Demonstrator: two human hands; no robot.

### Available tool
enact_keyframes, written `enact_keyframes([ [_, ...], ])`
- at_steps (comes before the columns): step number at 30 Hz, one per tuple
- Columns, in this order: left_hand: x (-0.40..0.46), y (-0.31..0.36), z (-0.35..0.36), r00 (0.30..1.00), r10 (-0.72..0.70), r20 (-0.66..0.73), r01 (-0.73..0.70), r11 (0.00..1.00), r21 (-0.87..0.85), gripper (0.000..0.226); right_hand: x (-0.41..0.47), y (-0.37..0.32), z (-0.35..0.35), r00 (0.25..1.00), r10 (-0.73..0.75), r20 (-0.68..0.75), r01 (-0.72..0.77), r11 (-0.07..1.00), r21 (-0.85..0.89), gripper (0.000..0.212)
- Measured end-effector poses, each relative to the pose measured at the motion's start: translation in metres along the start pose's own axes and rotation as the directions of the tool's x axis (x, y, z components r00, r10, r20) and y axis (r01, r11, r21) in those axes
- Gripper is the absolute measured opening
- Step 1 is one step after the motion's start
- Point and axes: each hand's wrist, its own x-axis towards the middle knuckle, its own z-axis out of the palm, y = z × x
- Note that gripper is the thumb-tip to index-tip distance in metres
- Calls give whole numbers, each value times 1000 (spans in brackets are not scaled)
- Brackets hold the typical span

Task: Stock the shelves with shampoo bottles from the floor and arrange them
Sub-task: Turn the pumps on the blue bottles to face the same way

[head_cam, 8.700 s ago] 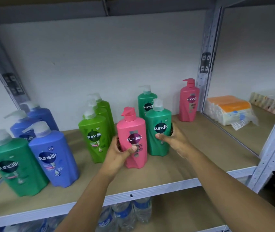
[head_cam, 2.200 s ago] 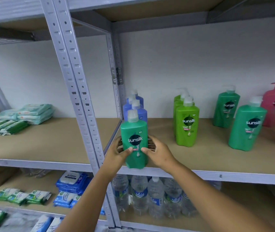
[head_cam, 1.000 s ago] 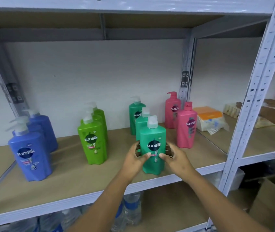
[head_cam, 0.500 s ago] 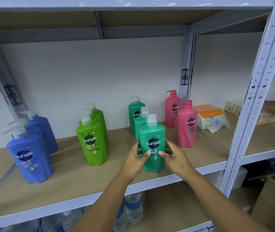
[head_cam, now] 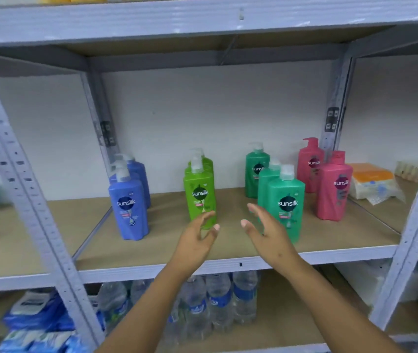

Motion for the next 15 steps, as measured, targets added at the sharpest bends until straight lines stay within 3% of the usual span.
enact_keyframes([
  [8, 9, -5, -147, 970, 11, -243, -11, 1000, 2, 26, 80, -93, 119, 986, -69, 154, 31, 971, 237, 46],
  [15, 69, -22, -242, 935, -90, -344, 93, 996, -9, 25, 177, -134, 185, 947, -1, 321, -61, 982, 181, 53],
])
